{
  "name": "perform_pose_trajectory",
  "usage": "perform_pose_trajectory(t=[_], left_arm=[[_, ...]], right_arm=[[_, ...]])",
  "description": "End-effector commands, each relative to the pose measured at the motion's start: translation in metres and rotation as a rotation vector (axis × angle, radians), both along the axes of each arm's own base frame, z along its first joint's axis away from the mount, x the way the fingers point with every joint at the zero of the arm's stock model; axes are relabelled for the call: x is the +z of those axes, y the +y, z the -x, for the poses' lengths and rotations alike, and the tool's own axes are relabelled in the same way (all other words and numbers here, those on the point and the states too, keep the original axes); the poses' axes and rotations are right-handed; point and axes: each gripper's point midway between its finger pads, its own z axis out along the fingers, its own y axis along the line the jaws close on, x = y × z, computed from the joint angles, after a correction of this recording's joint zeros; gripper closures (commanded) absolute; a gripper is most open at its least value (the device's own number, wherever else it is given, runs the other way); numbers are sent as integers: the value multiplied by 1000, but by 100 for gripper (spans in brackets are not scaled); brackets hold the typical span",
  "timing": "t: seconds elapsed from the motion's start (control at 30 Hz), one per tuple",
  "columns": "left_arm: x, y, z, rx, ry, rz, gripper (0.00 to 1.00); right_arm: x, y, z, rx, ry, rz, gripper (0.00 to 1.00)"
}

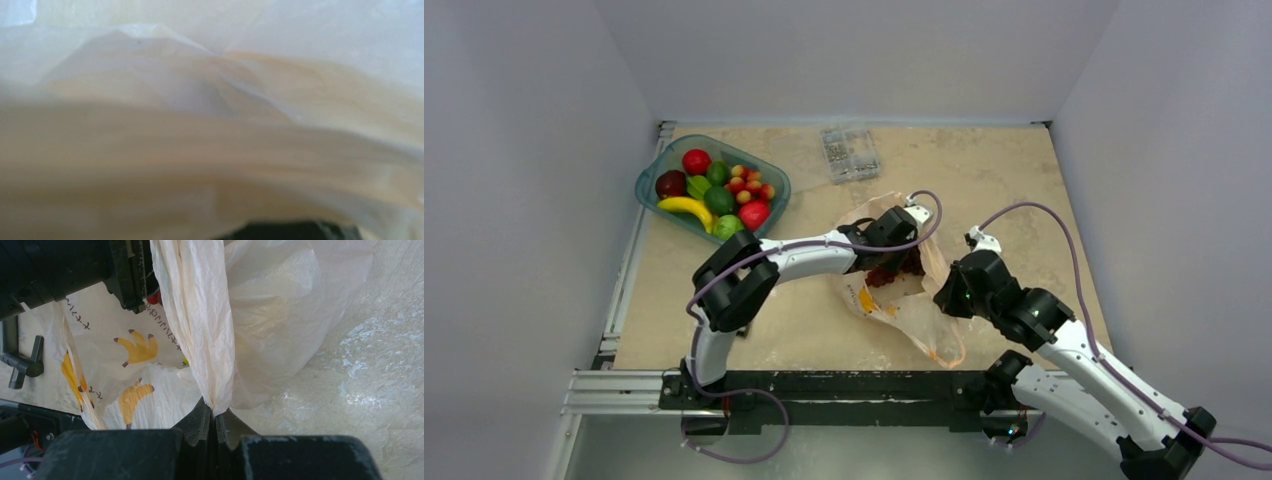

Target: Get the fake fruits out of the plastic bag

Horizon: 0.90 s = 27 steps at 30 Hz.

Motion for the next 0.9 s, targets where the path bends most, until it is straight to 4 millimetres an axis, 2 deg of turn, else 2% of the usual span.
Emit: perform_pose_trajectory(t=[0.0,0.33,0.53,0.63,0.87], left_arm=[[41,6,4,0,-32,59,100],[91,18,41,-65,-20,176,100],[123,19,71,-192,12,249,100],[145,20,85,-247,6,298,100],[206,29,111,-344,-48,441,100]], right_arm=[[3,2,-3,-10,-13,-12,100],[5,1,-4,-24,-16,-17,100],[16,2,-9,-42,-58,-47,100],[22,1,-12,-65,-77,-62,100],[18,-14,-14,-167,-70,-36,100]])
